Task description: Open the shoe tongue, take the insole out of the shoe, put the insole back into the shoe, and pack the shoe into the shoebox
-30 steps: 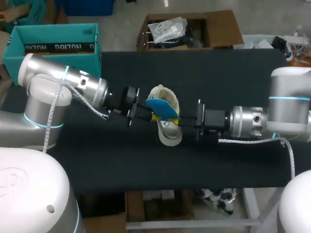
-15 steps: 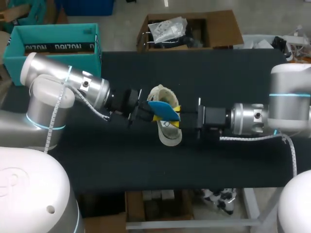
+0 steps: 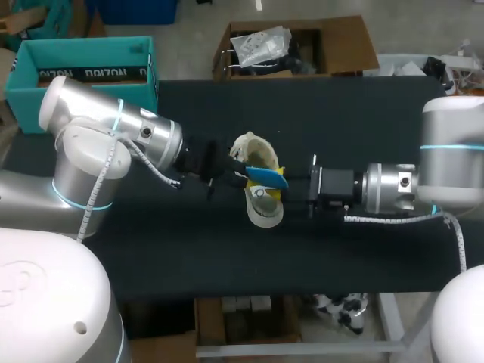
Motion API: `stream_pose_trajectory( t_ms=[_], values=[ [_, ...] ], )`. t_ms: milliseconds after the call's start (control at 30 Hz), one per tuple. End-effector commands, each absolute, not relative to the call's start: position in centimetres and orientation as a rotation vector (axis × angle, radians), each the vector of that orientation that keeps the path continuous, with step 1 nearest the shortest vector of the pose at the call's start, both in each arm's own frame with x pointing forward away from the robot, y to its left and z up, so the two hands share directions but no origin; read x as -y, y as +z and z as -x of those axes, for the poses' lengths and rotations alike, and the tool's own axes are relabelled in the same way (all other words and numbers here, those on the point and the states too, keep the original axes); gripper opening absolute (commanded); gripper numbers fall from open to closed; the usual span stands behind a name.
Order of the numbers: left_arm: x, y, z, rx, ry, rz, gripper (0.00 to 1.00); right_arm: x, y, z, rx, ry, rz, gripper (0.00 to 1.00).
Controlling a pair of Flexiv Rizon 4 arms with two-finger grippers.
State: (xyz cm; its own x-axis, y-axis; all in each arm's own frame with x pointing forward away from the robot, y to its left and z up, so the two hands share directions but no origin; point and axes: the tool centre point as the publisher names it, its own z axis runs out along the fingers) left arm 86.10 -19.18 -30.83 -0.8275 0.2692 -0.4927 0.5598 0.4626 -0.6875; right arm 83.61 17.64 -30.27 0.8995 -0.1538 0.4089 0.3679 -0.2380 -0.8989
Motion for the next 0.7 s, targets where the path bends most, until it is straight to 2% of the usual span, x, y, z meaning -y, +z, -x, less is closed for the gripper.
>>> stream_pose_trajectory(
  t_ms=[33,367,700],
  values=[
    [20.1,-31.2,-86.7,-2.423,-1.274,-0.71,0.0,-17.6,-30.4,-83.1,0.129,-0.51,1.766,0.35],
    [19.9,-31.8,-88.1,-2.455,-1.247,-0.742,0.0,-17.2,-30.5,-82.6,0.085,-0.542,1.779,0.36],
    [19.2,-31.8,-88.6,-2.468,-1.239,-0.781,0.0,-16.6,-31.5,-84.2,0.073,-0.549,1.754,0.25]
  ],
)
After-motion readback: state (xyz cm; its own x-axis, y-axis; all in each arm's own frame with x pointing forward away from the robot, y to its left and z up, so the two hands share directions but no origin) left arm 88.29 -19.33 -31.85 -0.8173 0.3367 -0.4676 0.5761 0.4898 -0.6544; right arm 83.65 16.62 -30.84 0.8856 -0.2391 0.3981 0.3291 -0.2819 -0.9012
